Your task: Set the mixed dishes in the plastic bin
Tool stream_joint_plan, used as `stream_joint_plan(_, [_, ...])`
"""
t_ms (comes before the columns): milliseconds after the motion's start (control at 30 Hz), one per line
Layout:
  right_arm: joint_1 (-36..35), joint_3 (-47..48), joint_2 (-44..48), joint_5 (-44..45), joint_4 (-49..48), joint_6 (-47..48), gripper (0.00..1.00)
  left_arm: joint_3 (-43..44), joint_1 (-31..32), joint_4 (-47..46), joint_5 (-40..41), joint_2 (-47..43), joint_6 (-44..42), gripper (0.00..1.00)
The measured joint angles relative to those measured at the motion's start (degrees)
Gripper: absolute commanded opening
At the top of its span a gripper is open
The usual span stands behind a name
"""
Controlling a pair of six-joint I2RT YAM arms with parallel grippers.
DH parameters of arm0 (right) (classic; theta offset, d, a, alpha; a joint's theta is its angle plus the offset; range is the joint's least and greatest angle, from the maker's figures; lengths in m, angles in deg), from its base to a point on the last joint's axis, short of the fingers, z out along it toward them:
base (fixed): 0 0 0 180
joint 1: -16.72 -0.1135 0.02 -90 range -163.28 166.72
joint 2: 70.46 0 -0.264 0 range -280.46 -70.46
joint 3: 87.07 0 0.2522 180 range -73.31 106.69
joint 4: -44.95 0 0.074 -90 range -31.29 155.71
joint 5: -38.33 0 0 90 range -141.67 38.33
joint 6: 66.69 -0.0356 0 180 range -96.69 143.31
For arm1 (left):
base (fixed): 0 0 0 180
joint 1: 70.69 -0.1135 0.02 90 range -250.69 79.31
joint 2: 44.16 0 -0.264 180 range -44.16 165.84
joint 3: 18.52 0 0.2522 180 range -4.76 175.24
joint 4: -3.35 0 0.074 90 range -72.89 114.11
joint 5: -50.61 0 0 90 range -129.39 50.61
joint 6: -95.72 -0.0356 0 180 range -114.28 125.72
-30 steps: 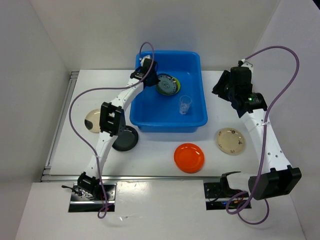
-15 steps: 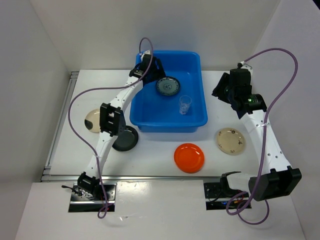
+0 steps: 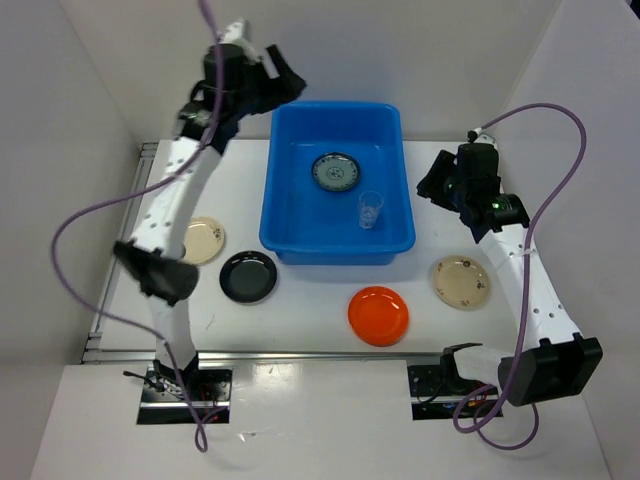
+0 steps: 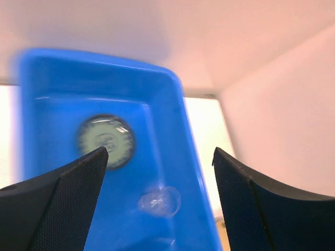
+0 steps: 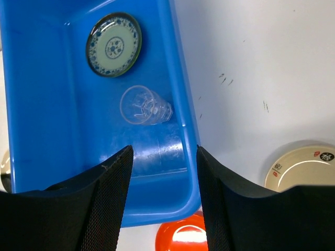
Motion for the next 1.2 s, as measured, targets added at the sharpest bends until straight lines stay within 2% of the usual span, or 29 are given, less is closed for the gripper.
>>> stream_joint_plan(133, [0.0, -1.1, 0.4, -1.5, -0.7, 0.2, 0.58, -25.4, -6.8, -5.4, 3.4, -22.0, -0.1, 0.87])
stream_joint_plan(233, [0.0, -1.7, 1.0, -2.9, -1.3, 0.3, 0.58, -41.9, -13.8, -6.1, 7.7, -33.7, 1.2, 0.87])
stream_joint_plan(300, [0.0, -2.2, 1.2, -3.9, -2.0, 0.4, 0.58, -48.8, -16.4, -4.7, 10.3, -37.2, 1.9, 0.87])
stream_joint_plan(467, [-0.3, -3.7, 1.4, -5.1, -3.0, 0.4, 0.58, -64.8, -17.9, -1.9, 13.8, -40.9, 4.0, 0.87])
stream_joint_plan(600, [-0.3, -4.6, 1.7, -6.1, -3.0, 0.3, 0.58, -77.6, -24.9, 1.1, 13.7, -42.8, 6.9, 0.87])
stream_joint_plan(700, [-0.4, -5.4, 2.6, -6.3, -3.4, 0.2, 0.58, -82.9, -28.1, 3.5, 14.8, -43.5, 8.5, 0.88])
stream_joint_plan(1000, [-0.4, -9.2, 5.0, -7.2, -3.8, 0.2, 0.58, -91.1, -30.6, 1.6, 12.6, -44.1, 13.3, 0.88])
stream_joint_plan(1200, [-0.4, -9.4, 5.3, -7.4, -3.8, 0.2, 0.58, -93.0, -32.4, -2.1, 12.0, -40.7, 17.4, 0.81])
